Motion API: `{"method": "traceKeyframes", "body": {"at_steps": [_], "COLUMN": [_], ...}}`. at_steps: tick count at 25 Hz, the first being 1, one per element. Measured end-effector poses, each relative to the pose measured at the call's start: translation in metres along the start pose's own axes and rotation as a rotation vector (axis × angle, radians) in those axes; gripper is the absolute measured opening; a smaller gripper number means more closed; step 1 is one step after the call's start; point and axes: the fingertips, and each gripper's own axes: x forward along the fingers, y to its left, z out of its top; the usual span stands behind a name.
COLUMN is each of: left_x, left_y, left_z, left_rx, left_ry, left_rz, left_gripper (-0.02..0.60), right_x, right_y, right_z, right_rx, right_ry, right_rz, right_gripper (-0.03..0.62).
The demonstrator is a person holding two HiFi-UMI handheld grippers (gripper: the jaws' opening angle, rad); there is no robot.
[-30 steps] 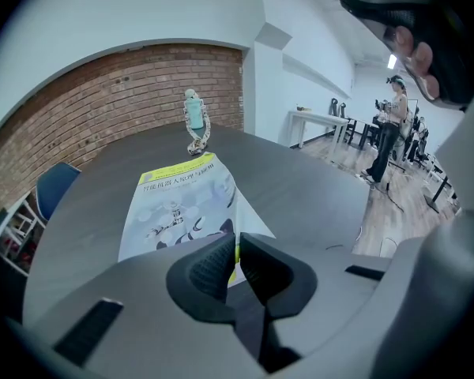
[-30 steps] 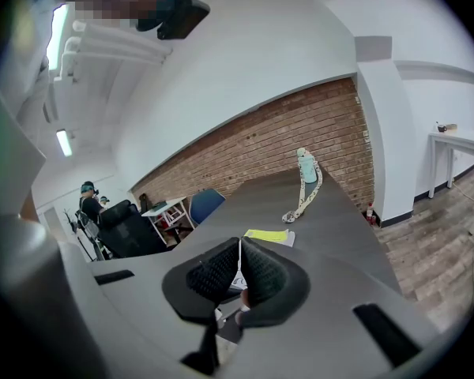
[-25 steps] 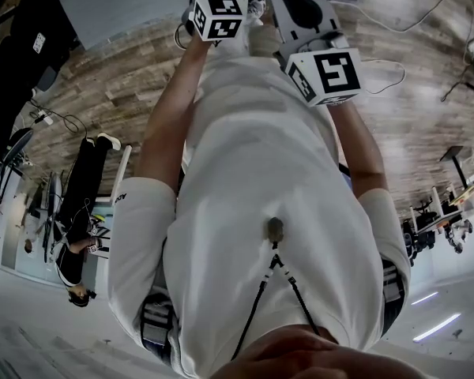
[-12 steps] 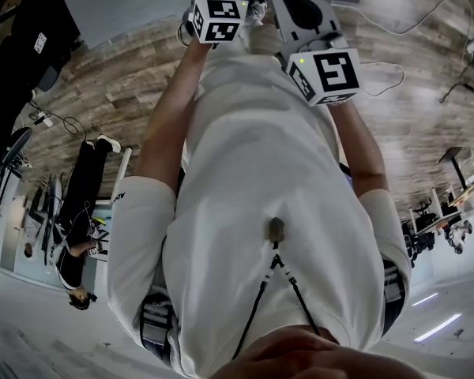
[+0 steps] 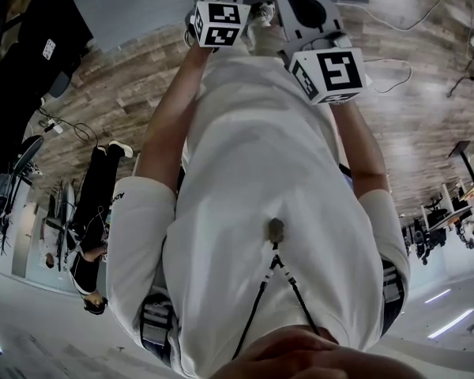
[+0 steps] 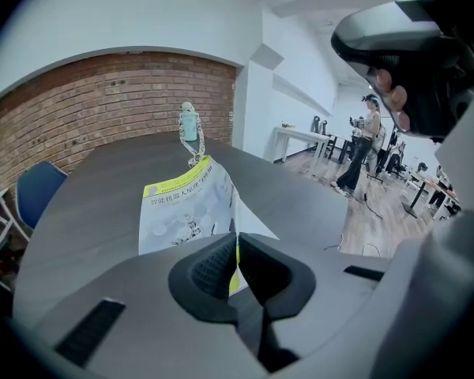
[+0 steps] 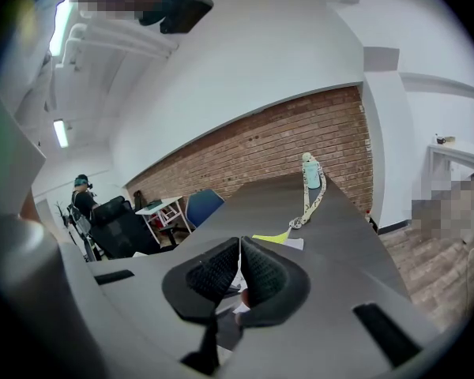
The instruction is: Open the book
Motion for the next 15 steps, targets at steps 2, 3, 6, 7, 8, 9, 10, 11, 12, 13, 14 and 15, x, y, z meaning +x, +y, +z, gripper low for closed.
{"method": "traceKeyframes", "body": {"at_steps": [2,3,6,7,8,9,10,11,12,13,14,15], "left_x": [-0.006,-0.009,-0.019,-0.021,-0.023,-0.025,-0.027,-0.029,-0.032,-0.034,-0.037,-0.040], "left_y": [0.005,0.008,0.017,0.020,0.024,0.028,0.031,0.034,0.036,0.039,0.042,0.045], "left_z": [0.001,0.002,0.002,0.001,0.001,0.001,0.001,0.002,0.003,0.002,0.002,0.002], "left_rx": [0.005,0.007,0.016,0.018,0.019,0.021,0.023,0.026,0.027,0.027,0.027,0.028], "left_ry": [-0.007,-0.011,-0.023,-0.026,-0.028,-0.031,-0.035,-0.039,-0.043,-0.047,-0.051,-0.055], "left_rz": [-0.013,-0.019,-0.032,-0.036,-0.041,-0.044,-0.047,-0.050,-0.053,-0.057,-0.060,-0.063], "left_gripper": [0.026,0.026,0.026,0.026,0.026,0.026,0.026,0.026,0.026,0.026,0.026,0.026], "right_x": [0.002,0.003,0.006,0.008,0.010,0.012,0.014,0.015,0.016,0.017,0.017,0.019], "right_y": [0.006,0.010,0.023,0.027,0.030,0.034,0.036,0.039,0.042,0.046,0.050,0.054], "right_z": [0.001,0.001,0.001,0.001,0.000,0.000,0.001,0.002,0.003,0.004,0.004,0.003], "right_rx": [0.005,0.008,0.018,0.021,0.023,0.025,0.026,0.027,0.028,0.030,0.031,0.033], "right_ry": [-0.001,-0.003,-0.013,-0.015,-0.016,-0.018,-0.020,-0.023,-0.026,-0.029,-0.032,-0.035], "right_rz": [-0.012,-0.019,-0.038,-0.044,-0.050,-0.055,-0.059,-0.064,-0.069,-0.075,-0.080,-0.085], "right_gripper": [0.038,0.038,0.038,0.038,0.038,0.038,0.038,0.038,0.038,0.038,0.038,0.038]}}
